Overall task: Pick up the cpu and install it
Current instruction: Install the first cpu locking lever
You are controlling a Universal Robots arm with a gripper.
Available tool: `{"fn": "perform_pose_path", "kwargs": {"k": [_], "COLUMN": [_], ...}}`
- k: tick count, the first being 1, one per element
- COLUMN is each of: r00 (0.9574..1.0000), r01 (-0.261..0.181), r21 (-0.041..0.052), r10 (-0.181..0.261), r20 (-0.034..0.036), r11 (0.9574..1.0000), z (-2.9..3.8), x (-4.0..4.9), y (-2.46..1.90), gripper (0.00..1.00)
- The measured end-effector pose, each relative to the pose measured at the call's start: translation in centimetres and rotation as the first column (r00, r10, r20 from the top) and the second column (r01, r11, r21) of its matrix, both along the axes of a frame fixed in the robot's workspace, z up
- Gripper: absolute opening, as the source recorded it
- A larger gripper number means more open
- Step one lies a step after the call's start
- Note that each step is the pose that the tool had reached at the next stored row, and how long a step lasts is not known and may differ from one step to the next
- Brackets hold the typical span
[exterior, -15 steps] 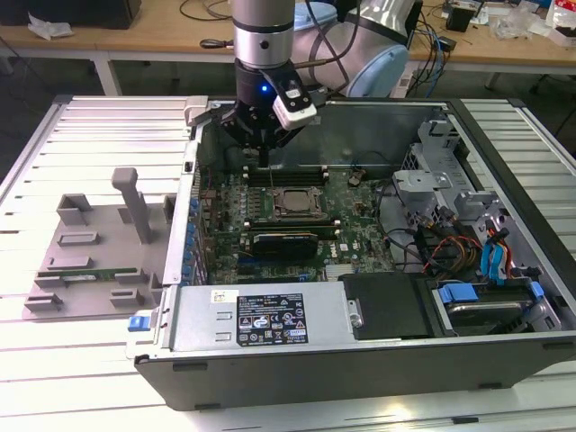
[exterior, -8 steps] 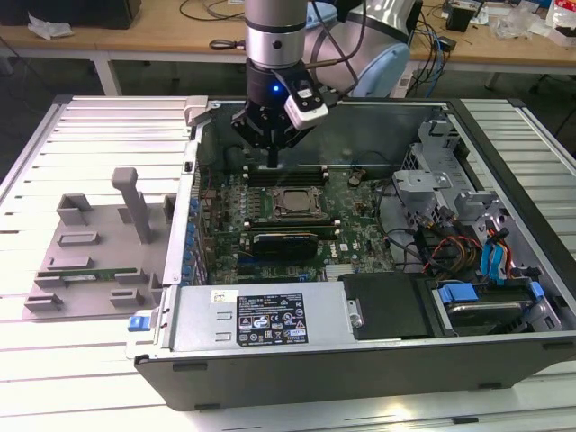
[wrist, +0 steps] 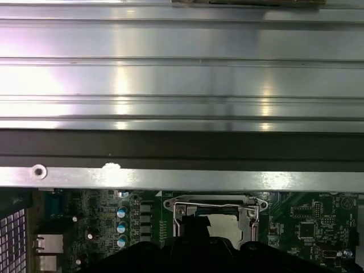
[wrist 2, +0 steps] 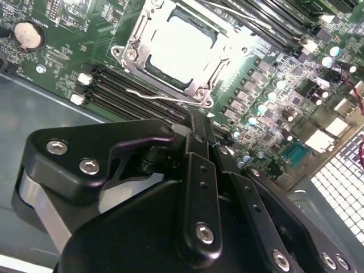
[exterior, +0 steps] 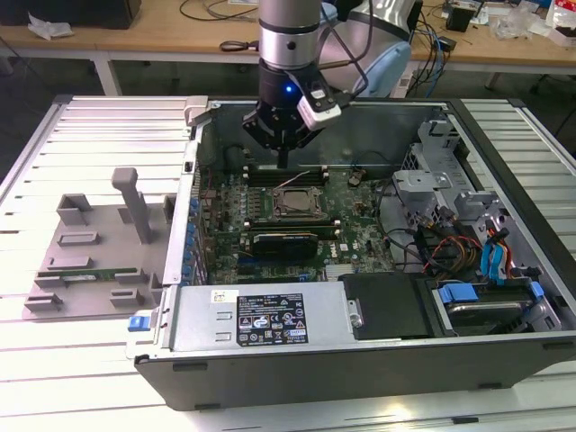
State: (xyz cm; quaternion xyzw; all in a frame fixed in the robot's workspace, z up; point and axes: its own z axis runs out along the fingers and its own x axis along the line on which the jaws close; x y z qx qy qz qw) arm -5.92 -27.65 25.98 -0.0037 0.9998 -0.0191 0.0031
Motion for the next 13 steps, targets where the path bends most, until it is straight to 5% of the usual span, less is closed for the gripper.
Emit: {"fn": "perform_pose_path", "kwargs": {"k": [13], "r00": [1.0000], "r01": [0.000], "r21": [-0.0020], "r10": [0.000], "r20": [-0.0004], "r11": [1.0000], "z": [-0.45], "x": [1.82], "y": [0.00], "gripper": [0.11]}}
